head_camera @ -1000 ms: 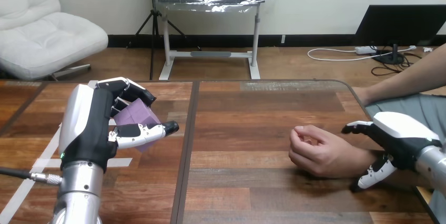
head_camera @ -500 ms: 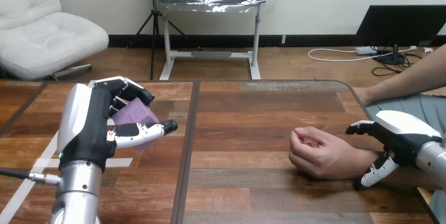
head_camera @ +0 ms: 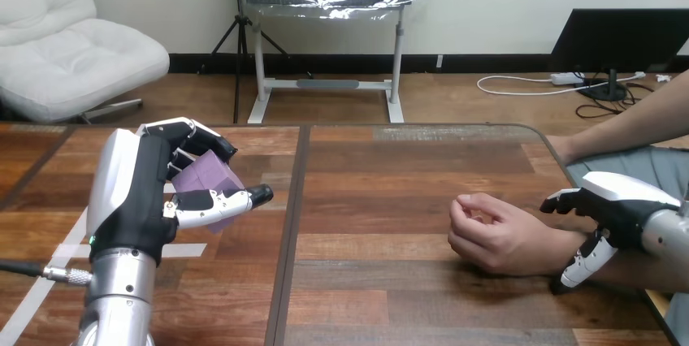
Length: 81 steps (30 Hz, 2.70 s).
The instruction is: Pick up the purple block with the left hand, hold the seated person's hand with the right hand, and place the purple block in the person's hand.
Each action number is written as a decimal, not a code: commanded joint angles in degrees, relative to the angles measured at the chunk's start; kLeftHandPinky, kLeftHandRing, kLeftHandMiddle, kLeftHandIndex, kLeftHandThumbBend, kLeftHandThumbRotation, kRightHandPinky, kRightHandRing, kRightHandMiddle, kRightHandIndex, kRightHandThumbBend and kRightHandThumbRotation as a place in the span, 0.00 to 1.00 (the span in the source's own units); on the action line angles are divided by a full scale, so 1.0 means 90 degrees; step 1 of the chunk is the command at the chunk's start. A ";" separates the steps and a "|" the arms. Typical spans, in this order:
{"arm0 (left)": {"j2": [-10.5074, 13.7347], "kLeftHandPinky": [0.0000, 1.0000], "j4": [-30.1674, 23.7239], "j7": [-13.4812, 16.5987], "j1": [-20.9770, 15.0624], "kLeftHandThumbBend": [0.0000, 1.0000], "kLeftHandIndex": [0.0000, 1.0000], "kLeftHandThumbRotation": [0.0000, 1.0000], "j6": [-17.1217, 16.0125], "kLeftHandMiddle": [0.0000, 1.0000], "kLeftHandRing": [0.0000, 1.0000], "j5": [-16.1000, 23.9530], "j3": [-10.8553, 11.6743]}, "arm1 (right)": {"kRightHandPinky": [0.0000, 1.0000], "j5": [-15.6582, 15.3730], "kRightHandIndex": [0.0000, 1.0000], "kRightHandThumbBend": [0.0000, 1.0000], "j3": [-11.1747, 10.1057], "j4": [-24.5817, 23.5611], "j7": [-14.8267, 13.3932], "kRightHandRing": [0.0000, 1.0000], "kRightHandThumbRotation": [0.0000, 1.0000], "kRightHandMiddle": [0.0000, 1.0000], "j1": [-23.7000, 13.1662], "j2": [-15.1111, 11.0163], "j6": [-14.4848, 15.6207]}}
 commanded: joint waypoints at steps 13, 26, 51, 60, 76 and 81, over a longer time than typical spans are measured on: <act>0.0035 0.37 -0.0189 0.0037 -0.0287 0.82 0.42 0.00 -0.0276 0.43 0.39 -0.0005 0.0111 | 0.59 -0.0096 0.82 0.92 0.0361 0.0664 0.0407 0.70 0.09 0.76 0.0119 -0.0034 0.0446; 0.0016 0.38 -0.0197 0.0025 -0.0301 0.81 0.42 0.00 -0.0270 0.43 0.40 -0.0023 0.0128 | 0.57 0.0027 0.77 0.88 0.0413 0.0641 0.0791 0.66 0.10 0.72 0.0081 0.0040 0.0564; 0.0043 0.37 -0.0164 0.0005 -0.0318 0.81 0.42 0.00 -0.0315 0.42 0.39 -0.0041 0.0146 | 0.35 0.0032 0.67 0.89 0.0616 0.0084 0.1238 0.49 0.02 0.57 0.0164 0.0080 0.0801; 0.0040 0.36 -0.0132 0.0002 -0.0335 0.81 0.42 0.00 -0.0318 0.43 0.39 -0.0053 0.0141 | 0.45 0.0085 0.60 0.88 0.0588 -0.0225 0.1275 0.61 0.00 0.63 0.0269 0.0052 0.0849; 0.0036 0.37 -0.0063 -0.0030 -0.0387 0.80 0.42 0.00 -0.0337 0.43 0.39 -0.0108 0.0132 | 0.37 0.0239 0.57 0.86 0.0456 -0.0657 0.1504 0.51 0.00 0.58 0.0411 0.0049 0.1023; 0.0031 0.37 -0.0066 -0.0052 -0.0402 0.80 0.42 0.00 -0.0337 0.43 0.39 -0.0140 0.0131 | 0.37 0.0242 0.57 0.86 0.0458 -0.0661 0.1495 0.50 0.01 0.57 0.0421 0.0058 0.1035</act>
